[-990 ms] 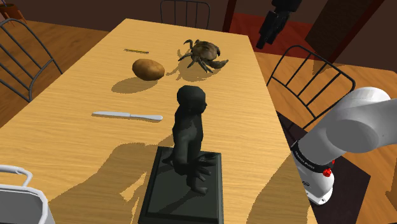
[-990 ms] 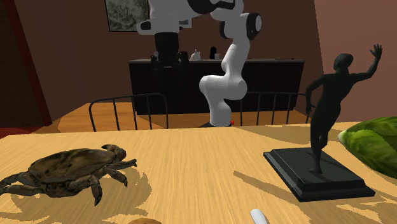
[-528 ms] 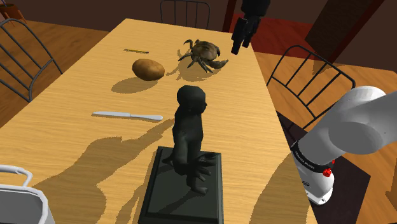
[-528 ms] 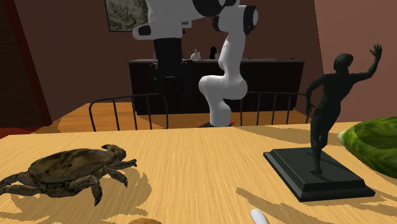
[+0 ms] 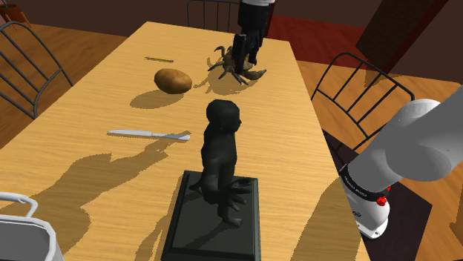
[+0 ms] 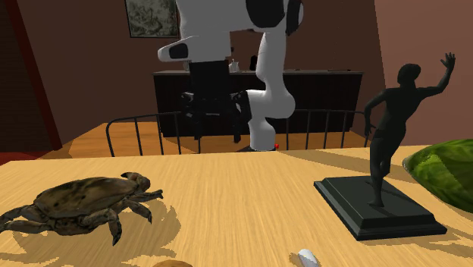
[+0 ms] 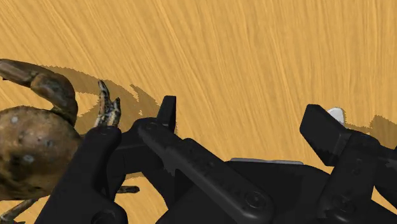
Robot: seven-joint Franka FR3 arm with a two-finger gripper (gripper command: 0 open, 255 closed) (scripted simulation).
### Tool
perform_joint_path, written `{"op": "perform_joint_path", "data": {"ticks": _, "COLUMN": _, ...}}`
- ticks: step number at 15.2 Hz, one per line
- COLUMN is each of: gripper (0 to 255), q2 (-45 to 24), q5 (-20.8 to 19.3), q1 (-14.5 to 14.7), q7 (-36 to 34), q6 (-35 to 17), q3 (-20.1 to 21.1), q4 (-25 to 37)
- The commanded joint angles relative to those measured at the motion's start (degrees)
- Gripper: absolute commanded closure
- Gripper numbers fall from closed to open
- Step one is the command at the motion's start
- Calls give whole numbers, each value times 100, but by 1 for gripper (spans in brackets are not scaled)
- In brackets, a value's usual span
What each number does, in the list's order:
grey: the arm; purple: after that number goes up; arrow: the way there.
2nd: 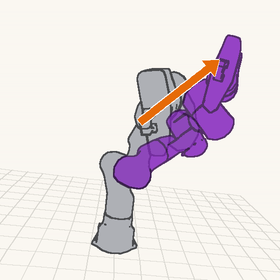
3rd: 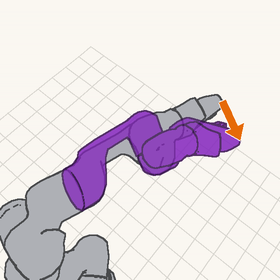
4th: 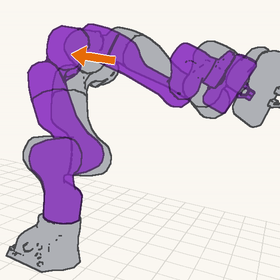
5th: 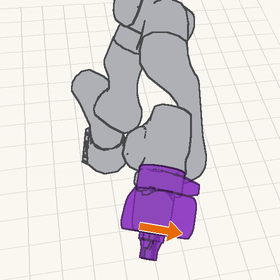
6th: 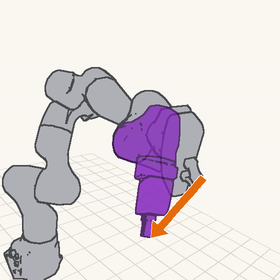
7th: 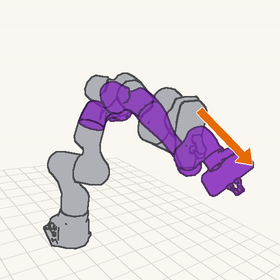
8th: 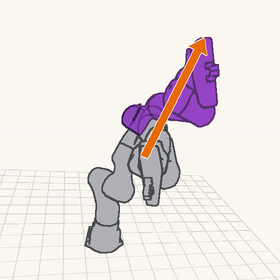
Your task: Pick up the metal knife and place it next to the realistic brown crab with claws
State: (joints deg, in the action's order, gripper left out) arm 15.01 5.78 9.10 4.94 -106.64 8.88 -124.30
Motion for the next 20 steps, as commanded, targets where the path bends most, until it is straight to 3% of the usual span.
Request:
{"op": "perform_joint_path", "data": {"ticks": 1, "gripper": 0, "q2": -393, "q5": -45, "q1": 99, "q7": -99, "q6": -39, "q3": 159, "q4": 289}}
{"op": "perform_joint_path", "data": {"ticks": 11, "gripper": 0, "q2": -2425, "q5": -579, "q1": 658, "q7": -580, "q6": 61, "q3": 757, "q4": 2030}}
{"op": "perform_joint_path", "data": {"ticks": 20, "gripper": 0, "q2": -4424, "q5": -1229, "q1": 1472, "q7": -887, "q6": 645, "q3": 1002, "q4": 4177}}
